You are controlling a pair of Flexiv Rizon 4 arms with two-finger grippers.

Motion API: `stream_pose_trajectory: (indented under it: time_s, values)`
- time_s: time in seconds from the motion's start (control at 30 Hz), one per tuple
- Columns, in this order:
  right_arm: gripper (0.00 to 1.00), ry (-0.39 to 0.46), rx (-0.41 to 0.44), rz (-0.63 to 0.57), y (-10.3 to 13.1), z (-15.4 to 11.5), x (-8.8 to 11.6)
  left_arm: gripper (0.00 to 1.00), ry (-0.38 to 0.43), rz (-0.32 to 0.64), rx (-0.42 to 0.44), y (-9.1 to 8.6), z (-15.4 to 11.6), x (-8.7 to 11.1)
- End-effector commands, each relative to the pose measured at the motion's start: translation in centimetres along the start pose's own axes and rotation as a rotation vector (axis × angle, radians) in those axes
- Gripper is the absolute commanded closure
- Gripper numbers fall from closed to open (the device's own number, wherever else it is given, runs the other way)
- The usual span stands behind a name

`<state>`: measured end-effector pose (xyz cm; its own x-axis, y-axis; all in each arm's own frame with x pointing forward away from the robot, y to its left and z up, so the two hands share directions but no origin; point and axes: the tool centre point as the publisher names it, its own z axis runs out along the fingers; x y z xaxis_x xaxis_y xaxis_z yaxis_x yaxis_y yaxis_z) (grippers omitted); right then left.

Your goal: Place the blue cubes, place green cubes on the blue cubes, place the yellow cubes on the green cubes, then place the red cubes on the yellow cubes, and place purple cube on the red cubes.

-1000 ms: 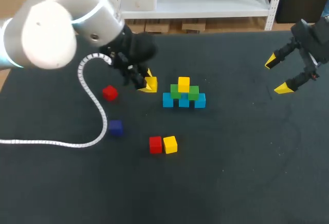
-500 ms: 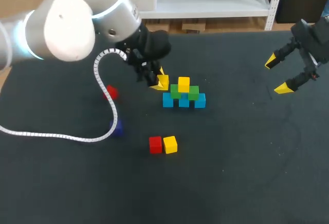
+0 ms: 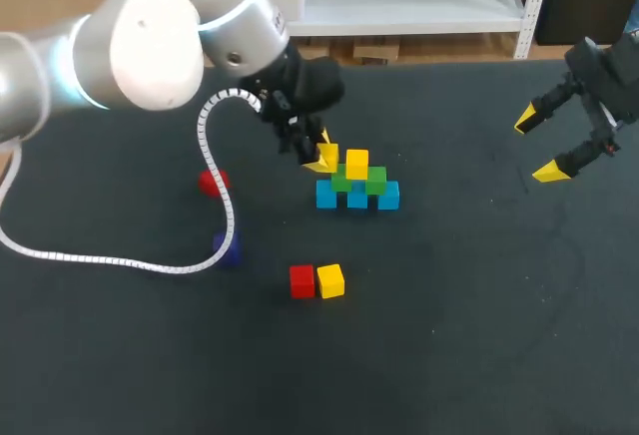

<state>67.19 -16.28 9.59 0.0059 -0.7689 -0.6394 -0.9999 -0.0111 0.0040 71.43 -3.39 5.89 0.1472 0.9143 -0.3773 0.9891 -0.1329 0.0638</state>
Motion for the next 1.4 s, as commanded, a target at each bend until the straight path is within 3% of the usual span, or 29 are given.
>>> stream_pose_trajectory:
  time_s: [0.03,1.4]
  values:
    - [0.0,-0.002,-0.001,-0.001,-0.09,0.05,0.03,1.0,0.004,-0.001,0.011,0.49,0.19,-0.16]
    - [0.0,-0.002,-0.001,-0.001,-0.09,0.05,0.03,1.0,0.0,-0.024,0.027,0.77,1.13,-0.42]
